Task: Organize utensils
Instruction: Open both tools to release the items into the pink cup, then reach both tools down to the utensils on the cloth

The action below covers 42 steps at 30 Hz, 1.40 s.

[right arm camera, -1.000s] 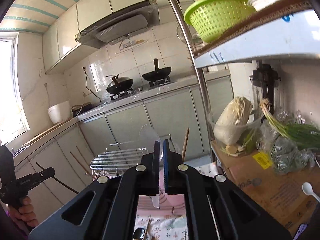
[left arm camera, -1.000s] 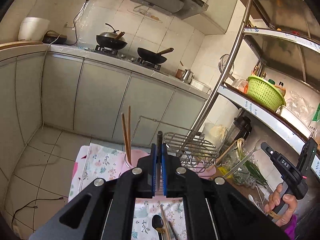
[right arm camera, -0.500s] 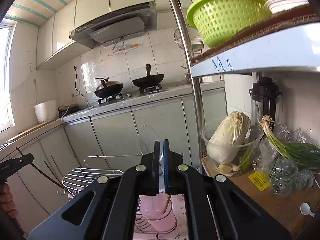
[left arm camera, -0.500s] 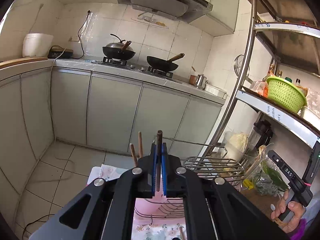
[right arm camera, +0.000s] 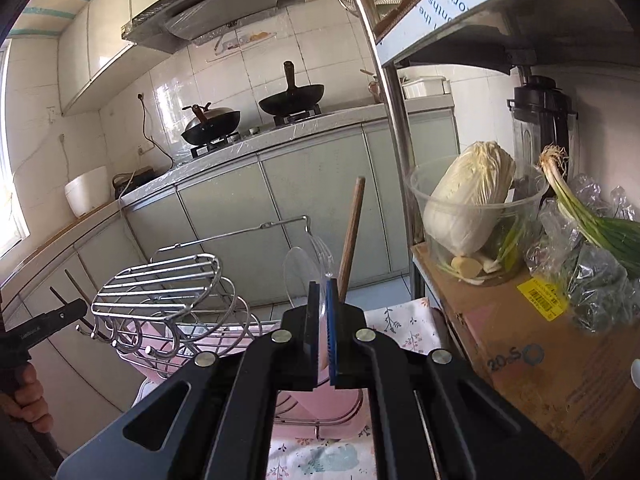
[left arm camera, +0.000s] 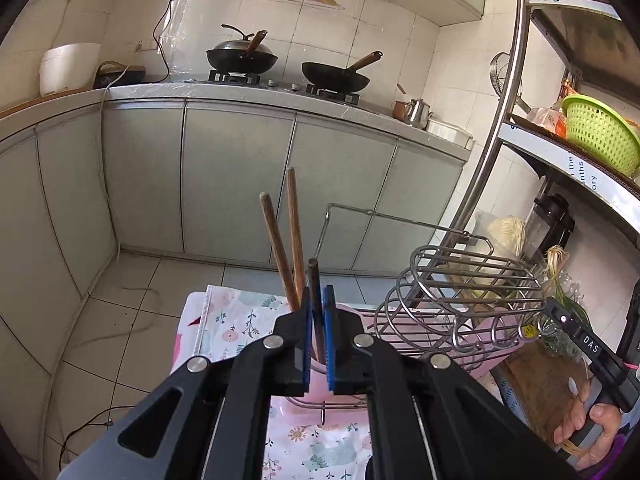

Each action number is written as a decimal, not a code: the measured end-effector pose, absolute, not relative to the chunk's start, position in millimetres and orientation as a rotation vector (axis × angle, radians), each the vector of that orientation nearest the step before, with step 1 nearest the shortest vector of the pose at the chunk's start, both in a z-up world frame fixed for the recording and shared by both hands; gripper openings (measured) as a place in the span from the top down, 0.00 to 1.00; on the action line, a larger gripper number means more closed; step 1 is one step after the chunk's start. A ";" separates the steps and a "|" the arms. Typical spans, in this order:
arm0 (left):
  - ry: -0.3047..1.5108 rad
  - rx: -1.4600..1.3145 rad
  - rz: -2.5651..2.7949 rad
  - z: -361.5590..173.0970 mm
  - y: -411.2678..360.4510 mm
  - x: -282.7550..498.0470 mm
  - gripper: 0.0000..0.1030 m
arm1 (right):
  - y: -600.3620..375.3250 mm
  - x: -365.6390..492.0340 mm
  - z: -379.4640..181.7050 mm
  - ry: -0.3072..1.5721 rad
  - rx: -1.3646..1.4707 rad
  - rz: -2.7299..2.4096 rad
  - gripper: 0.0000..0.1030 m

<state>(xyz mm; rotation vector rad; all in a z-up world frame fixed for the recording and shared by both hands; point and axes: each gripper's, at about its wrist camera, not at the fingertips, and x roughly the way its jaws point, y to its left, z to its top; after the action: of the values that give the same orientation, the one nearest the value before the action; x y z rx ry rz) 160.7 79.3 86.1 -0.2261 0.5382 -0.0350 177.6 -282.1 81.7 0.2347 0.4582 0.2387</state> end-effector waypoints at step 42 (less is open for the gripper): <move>0.701 -0.314 -0.021 33.2 74.1 132.7 0.73 | -272.2 136.7 27.4 0.630 0.301 0.347 0.67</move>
<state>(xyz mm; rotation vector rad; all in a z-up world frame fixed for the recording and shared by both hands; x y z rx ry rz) 132.7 74.1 33.2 -0.3143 0.7009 -0.0209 136.7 -272.2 27.4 0.3005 0.6295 0.3473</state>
